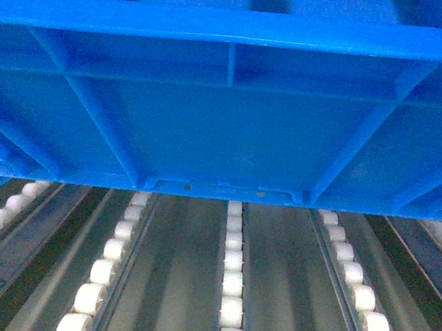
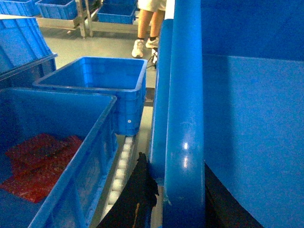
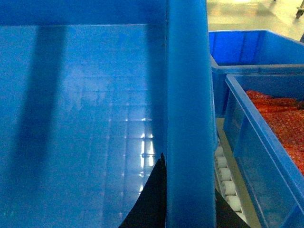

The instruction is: Place box next to blue box on left shelf

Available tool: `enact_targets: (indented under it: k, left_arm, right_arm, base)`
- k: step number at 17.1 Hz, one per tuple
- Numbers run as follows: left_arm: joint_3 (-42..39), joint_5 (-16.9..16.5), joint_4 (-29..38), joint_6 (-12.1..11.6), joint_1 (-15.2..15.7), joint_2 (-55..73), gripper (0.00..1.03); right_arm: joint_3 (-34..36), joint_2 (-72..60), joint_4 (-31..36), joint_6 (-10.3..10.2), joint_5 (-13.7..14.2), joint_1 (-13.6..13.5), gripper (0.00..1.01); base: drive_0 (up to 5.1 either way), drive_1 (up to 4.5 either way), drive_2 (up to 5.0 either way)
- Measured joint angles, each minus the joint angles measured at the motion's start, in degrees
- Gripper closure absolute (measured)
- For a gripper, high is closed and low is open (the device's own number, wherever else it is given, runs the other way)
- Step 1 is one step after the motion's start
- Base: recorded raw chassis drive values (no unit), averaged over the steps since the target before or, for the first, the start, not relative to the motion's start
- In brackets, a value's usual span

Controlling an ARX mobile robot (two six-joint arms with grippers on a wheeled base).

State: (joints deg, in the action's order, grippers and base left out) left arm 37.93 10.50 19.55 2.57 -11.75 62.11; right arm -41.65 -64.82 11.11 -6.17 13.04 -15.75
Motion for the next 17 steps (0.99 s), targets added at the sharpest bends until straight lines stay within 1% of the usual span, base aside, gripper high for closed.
enact_targets:
  k: [9,10,11,12,13,14,15,17]
  left_arm:
    - [0.0,0.0,0.0,0.0,0.0,0.0,0.87]
    - [0.2,1.55,-1.75,-0.59,-0.48,0.0,0.87]
    - [0.22,3.96,-2.38,-1.03,-1.07,0.0,0.87]
    - [0.9,4.5,-4.0,-0.96,-1.57,0.02,0.88]
    - [3.08,4.02,-9.05,-1.05,-3.1,2.6,0.88]
    - [3.5,3.54,-9.68,-1.16,-3.48,5.07,0.88]
    - [3.63,3.17,-10.4,-1.14,-3.56,6.38,0.88]
    - [3.63,3.1,-11.39,-0.72,-4.02,10.91,0.88]
  right_arm:
    - [0.0,0.0,0.0,0.0,0.0,0.0,0.93]
    - [0.96,-0.52,4.11,1.64,3.43,-1.18,0.93]
    - [1.66,-0.83,6.93,2.82,7.54,-2.69,0.93]
    - [-1.42,-0.35,-0.13,1.68,9.31,-3.1,0.93]
    - [-5.66,-3.48,-10.82,-1.95,3.34,0.87,0.93]
    - [-6.05,-5.42,-13.4,-3.56,1.01,2.45,0.93]
    - [-6.05,-7.3,-14.71,-4.7,-0.52,3.56,0.93]
    - [-6.05,-12.28,-15.8,-6.16,-3.91,5.57,0.93]
  base:
    - [0.0,0.0,0.0]
    - [0.0,0.0,0.0]
    - [0.0,0.0,0.0]
    - [0.0,0.0,0.0]
    - [0.0,0.0,0.0]
    - [0.0,0.0,0.0]
    - [0.0,0.0,0.0]
    - [0.0,0.0,0.0]
